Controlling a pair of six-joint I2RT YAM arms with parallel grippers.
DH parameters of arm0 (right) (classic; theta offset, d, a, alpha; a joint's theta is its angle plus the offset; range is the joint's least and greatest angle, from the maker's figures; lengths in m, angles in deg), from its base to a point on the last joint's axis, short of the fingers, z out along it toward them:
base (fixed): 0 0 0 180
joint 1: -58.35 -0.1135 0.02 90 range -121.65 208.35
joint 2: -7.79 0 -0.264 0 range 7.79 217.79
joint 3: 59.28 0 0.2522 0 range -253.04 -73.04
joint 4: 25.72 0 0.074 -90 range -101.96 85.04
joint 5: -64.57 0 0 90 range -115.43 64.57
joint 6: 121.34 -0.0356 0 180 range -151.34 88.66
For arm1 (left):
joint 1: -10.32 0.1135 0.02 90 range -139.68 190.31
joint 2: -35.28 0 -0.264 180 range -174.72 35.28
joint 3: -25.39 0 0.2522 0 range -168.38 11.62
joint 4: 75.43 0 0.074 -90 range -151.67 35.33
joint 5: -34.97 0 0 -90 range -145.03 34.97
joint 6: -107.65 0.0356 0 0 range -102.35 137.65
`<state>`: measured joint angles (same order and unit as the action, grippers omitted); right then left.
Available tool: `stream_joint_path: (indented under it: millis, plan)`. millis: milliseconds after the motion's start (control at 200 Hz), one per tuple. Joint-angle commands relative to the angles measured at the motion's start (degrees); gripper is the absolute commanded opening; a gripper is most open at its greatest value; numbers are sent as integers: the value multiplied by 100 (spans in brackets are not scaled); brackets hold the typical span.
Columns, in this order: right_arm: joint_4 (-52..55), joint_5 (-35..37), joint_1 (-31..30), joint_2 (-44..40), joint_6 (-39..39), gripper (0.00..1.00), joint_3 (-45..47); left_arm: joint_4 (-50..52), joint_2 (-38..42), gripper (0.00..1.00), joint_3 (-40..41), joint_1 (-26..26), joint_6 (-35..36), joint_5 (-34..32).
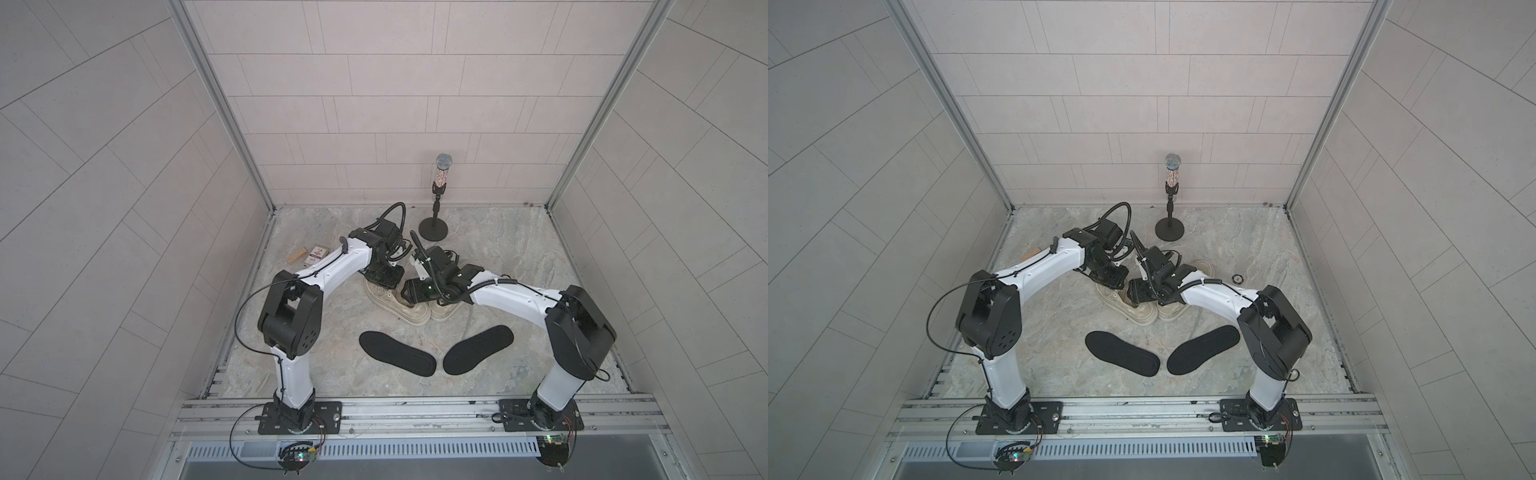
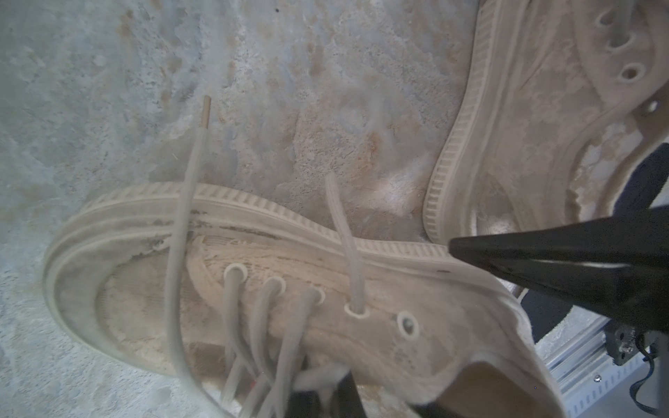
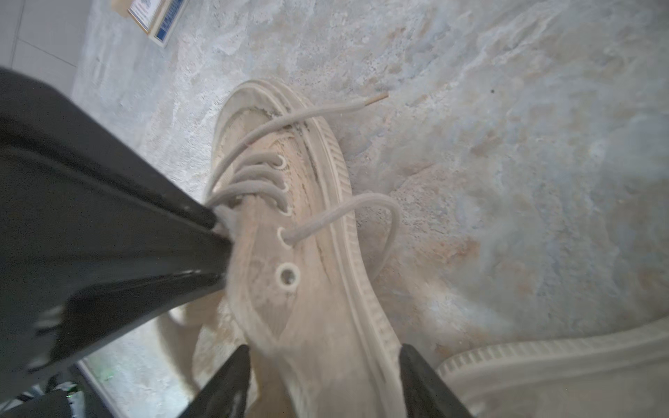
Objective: Insert the insole into the shoe
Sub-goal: Adjust the shoe at the center of the board.
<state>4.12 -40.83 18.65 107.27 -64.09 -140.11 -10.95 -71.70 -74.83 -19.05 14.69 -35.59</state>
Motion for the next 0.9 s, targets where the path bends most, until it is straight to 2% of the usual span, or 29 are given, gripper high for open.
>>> stream_joint_path:
  millis: [0, 75, 230, 300, 415, 605, 761, 896]
  plan:
    - [-95, 328, 62, 267, 165, 46, 44, 91, 73, 0, -299, -8, 187, 116]
    - [-245, 454, 85, 205, 58, 31, 272, 115, 113, 0, -311, -8, 192, -54]
    - [-477, 547, 83, 129, -175, 18, 660, 122, 137, 0, -272, -8, 173, -721]
    - [-559, 562, 77, 150, -263, 17, 757, 68, 84, 1, -249, -8, 117, -1084]
    - [-644, 532, 77, 202, -361, 18, 765, 52, -44, 7, -282, -9, 121, -1271]
    - [-645, 478, 70, 251, -403, 21, 595, -10, -159, 8, -289, -18, 99, -1343]
    - [-499, 535, 68, 408, -435, 18, 501, -54, 158, 9, -376, 1, 2, -1225]
    - [-476, 653, 66, 456, -503, 12, 502, 146, 51, 12, -524, 31, 92, -1085]
